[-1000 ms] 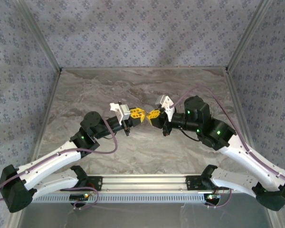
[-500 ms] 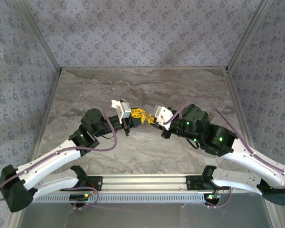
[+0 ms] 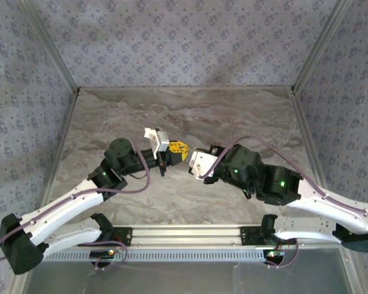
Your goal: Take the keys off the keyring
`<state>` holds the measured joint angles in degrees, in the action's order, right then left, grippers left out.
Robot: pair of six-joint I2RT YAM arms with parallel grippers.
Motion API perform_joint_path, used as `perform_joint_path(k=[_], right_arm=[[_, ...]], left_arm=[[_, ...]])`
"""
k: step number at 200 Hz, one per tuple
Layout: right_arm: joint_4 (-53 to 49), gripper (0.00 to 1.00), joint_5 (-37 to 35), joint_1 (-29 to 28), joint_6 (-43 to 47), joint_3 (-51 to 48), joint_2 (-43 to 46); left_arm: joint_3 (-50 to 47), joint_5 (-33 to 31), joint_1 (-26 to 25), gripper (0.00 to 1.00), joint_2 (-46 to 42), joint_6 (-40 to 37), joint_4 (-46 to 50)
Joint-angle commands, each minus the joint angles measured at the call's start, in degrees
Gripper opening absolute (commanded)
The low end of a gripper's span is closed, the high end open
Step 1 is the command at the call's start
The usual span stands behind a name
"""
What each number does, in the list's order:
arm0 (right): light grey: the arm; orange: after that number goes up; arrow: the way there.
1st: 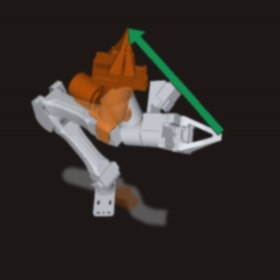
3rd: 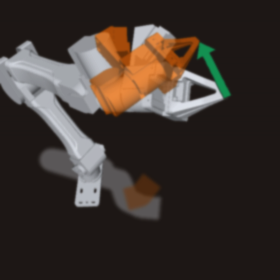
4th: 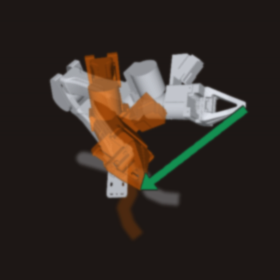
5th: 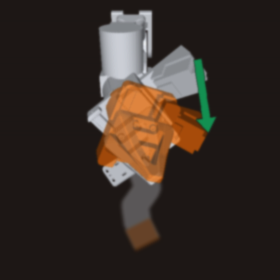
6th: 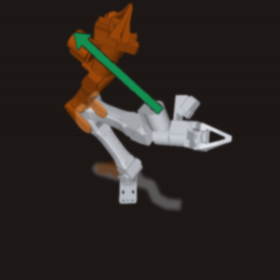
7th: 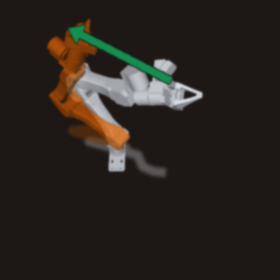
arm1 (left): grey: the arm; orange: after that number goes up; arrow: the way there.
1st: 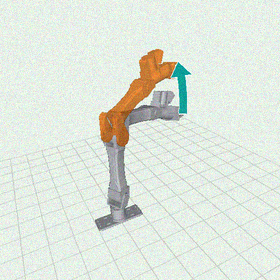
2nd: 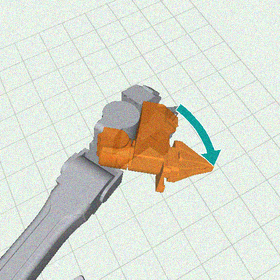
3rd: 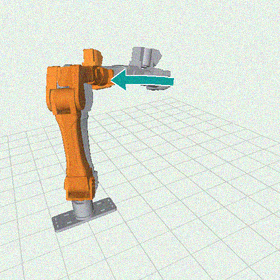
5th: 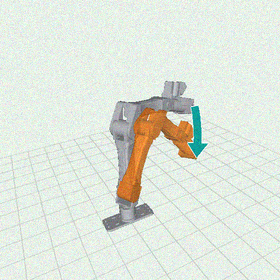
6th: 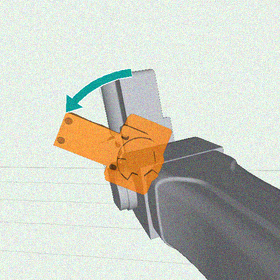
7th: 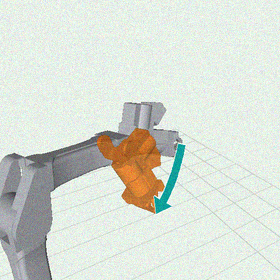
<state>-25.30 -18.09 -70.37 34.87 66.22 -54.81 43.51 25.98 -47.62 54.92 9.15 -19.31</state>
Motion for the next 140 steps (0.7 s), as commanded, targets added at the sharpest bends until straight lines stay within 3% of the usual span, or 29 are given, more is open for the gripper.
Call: perform_joint_path(k=[1, 140], right_arm=[[-8.9, 0.00, 6.7, -4.3, 5.3, 1.0, -0.9], [-14.0, 0.00, 3.4, -7.6, 11.6, 6.7, -9.8]], left_arm=[[3.9, -9.7, 3.1, 0.00, 0.3, 2.8, -2.2], [5.4, -3.7, 2.1, 0.00, 0.2, 0.0, 0.5]])
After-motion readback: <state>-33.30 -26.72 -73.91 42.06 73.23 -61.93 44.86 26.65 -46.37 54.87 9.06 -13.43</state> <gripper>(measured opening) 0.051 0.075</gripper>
